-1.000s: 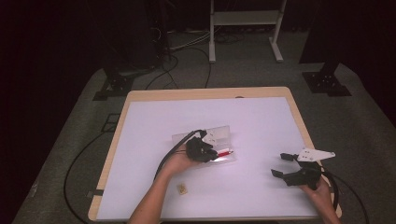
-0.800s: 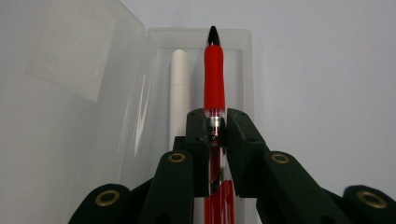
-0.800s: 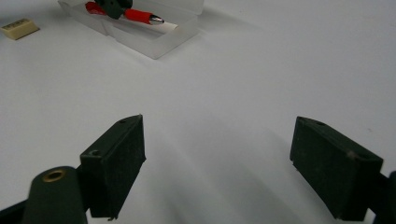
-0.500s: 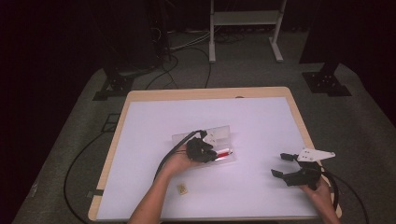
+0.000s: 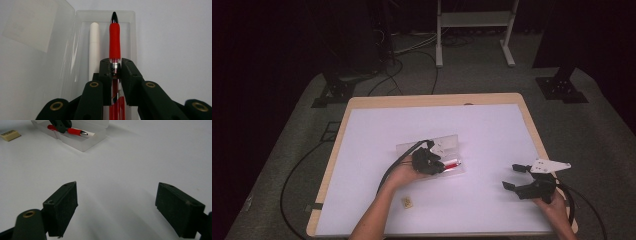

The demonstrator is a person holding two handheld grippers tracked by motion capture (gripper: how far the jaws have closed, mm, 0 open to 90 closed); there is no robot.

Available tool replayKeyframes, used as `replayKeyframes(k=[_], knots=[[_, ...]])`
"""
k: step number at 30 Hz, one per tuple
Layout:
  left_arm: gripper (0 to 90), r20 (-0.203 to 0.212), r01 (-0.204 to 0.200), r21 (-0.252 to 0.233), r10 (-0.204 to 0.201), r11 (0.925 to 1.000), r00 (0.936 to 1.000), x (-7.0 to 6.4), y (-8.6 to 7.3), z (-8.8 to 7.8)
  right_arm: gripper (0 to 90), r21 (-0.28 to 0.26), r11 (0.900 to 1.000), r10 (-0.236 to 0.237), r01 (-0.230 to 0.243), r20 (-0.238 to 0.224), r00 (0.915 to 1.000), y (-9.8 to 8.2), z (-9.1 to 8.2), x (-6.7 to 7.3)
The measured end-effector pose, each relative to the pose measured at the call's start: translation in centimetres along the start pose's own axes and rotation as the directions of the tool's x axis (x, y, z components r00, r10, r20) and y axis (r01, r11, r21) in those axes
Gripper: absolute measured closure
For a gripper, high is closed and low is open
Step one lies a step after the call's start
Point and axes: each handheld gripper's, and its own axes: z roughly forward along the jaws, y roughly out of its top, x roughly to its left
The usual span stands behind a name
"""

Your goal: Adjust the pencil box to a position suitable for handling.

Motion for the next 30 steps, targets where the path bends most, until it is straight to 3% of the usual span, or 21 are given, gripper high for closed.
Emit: replayKeyframes(k=[15,30], knots=[[76.9,-0.01,-0.005,-0.018,0.005,0.9998,0.9999,-0.2,0.1,-0.7,17.0,0.001,1.0,-0.001,0.001,0.0,1.0,0.0,0.0,0.0],[66.0,-0.008,-0.013,-0.074,0.012,0.9972,0.9999,-1.8,-0.4,-3.2,16.9,0.005,1.0,-0.005,0.005,0.003,1.0,0.0,0.0,0.0]])
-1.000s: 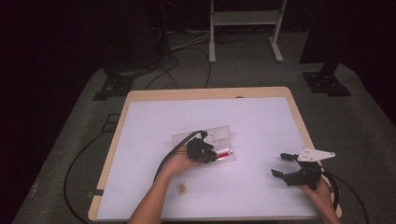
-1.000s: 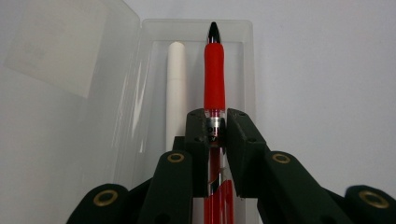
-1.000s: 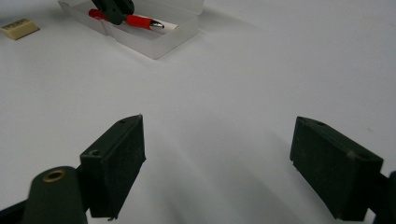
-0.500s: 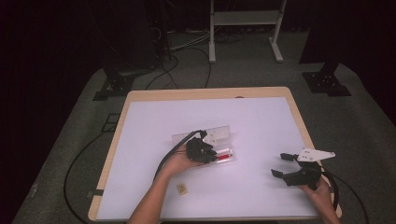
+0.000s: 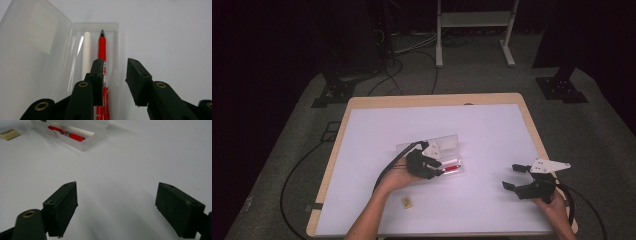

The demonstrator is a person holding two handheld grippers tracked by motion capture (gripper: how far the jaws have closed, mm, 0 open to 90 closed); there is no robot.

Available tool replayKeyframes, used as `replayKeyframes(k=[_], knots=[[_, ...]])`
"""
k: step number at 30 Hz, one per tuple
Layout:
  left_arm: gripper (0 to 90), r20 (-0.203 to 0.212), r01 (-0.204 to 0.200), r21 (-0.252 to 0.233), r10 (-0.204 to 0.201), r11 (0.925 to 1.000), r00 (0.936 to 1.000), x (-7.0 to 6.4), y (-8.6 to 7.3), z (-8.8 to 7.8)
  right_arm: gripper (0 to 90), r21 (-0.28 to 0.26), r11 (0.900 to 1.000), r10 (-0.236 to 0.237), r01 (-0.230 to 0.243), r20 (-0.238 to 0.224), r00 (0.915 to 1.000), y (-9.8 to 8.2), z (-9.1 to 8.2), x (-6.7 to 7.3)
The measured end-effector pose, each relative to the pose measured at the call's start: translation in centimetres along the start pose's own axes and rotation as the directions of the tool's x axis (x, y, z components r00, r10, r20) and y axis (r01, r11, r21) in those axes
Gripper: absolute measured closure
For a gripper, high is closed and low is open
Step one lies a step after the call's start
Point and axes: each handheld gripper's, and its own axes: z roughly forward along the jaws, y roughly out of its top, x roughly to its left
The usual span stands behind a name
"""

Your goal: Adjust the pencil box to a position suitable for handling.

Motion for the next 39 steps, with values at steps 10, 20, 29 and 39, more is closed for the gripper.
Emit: replayKeyframes(k=[10,20,29,39], knots=[[60.4,0.003,0.01,-0.024,-0.01,0.9997,0.9999,-1.2,-0.7,-1.0,16.9,0.001,1.0,0.003,-0.003,0.002,1.0,0.0,0.0,0.0],[53.9,-0.013,0.02,-0.03,-0.021,0.9993,0.9997,-2.3,-1.7,-2.1,16.9,0.001,1.0,0.005,-0.005,0.001,1.0,0.0,0.0,0.0],[51.0,-0.015,0.026,-0.021,-0.027,0.9994,0.9995,-2.9,-2.7,-2.8,16.9,0.001,1.0,0.005,-0.005,0.002,1.0,0.0,0.0,0.0],[48.6,-0.028,0.054,-0.014,-0.054,0.9984,0.9981,-3.5,-4.2,-3.6,16.9,0.001,1.0,0.005,-0.005,0.004,1.0,0.0,0.0,0.0]])
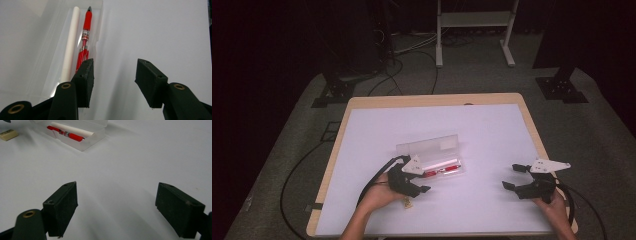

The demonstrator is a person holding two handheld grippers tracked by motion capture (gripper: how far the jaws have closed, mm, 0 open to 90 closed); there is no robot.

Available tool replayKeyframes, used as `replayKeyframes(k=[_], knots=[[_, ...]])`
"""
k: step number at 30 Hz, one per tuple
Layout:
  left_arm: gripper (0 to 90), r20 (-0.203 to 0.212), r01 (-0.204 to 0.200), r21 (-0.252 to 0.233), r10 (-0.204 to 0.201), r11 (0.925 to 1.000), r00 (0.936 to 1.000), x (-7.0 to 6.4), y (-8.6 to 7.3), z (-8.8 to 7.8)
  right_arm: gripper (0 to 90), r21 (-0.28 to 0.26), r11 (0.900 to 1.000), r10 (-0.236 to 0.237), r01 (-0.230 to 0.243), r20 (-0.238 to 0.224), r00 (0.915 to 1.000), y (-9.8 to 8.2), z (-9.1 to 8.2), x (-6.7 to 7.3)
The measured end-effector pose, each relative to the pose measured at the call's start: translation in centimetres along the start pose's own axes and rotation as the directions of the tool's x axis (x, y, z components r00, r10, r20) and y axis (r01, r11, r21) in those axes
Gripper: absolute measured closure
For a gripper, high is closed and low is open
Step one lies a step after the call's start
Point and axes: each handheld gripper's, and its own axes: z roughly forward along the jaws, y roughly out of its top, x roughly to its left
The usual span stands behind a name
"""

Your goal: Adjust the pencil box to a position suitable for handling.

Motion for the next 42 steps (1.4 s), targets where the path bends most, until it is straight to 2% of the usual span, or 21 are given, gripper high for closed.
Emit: replayKeyframes(k=[15,28,32,37,42], knots=[[45.6,-0.009,0.006,0.012,-0.005,0.9999,0.9999,-1.1,-1.7,-1.0,16.8,0.0,1.0,-0.001,0.001,0.002,1.0,0.0,0.0,0.0],[43.1,0.002,0.017,0.014,-0.017,0.9998,0.9998,-1.7,-2.9,-1.2,16.8,0.0,1.0,-0.001,0.001,0.001,1.0,0.0,0.0,0.0],[41.4,0.016,0.038,0.009,-0.038,0.9992,0.9991,-1.7,-3.4,-1.3,16.8,0.0,1.0,-0.002,0.002,0.002,1.0,0.0,0.0,0.0],[39.5,0.015,0.058,0.016,-0.058,0.9982,0.9982,-1.7,-4.3,-1.5,16.7,0.0,1.0,-0.001,0.001,0.001,1.0,0.0,0.0,0.0],[37.8,0.014,0.06,0.018,-0.061,0.998,0.9981,-1.8,-4.7,-1.5,16.8,0.001,1.0,-0.001,0.001,0.003,1.0,0.0,0.0,0.0]])
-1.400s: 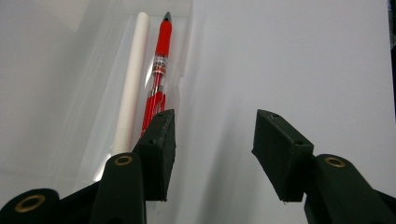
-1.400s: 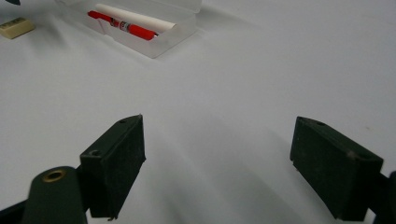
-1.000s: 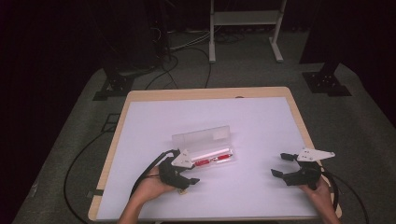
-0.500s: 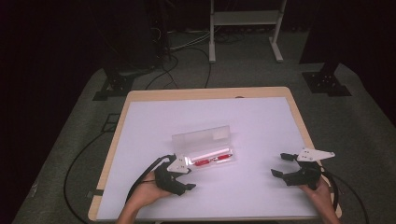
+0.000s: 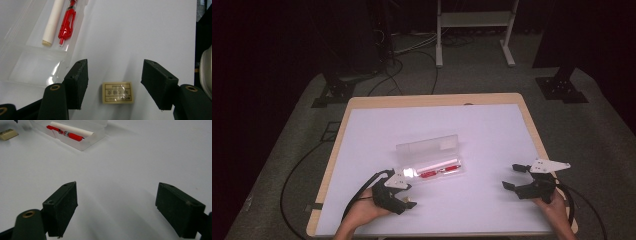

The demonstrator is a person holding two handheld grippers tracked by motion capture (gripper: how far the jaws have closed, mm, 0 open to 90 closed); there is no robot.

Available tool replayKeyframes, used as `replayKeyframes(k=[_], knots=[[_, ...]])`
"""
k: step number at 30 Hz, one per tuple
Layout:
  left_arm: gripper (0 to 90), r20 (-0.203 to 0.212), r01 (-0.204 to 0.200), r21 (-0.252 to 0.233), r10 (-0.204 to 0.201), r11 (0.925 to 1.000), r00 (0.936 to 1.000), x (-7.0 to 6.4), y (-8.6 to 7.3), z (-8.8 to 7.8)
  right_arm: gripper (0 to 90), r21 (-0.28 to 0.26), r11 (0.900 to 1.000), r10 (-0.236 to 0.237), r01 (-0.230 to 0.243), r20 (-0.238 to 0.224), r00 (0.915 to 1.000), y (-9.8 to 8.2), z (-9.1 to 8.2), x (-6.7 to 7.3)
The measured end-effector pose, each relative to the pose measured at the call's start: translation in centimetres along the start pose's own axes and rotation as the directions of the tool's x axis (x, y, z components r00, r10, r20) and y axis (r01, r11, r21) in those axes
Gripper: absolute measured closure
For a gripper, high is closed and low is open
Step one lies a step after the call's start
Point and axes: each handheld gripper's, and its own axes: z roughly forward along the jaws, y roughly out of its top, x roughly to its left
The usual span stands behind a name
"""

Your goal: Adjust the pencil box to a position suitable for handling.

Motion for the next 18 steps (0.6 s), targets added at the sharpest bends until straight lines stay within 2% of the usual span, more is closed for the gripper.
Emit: replayKeyframes(k=[6,18], knots=[[38.1,0.008,-0.002,0.006,0.002,1.0,1.0,-0.1,-0.5,0.1,16.7,0.0,1.0,0.001,-0.001,0.0,1.0,0.0,0.0,0.0],[46.3,0.01,-0.008,0.023,0.008,0.9997,0.9999,-0.1,-1.3,0.4,16.7,0.0,1.0,0.002,-0.002,0.0,1.0,0.0,0.0,0.0]])
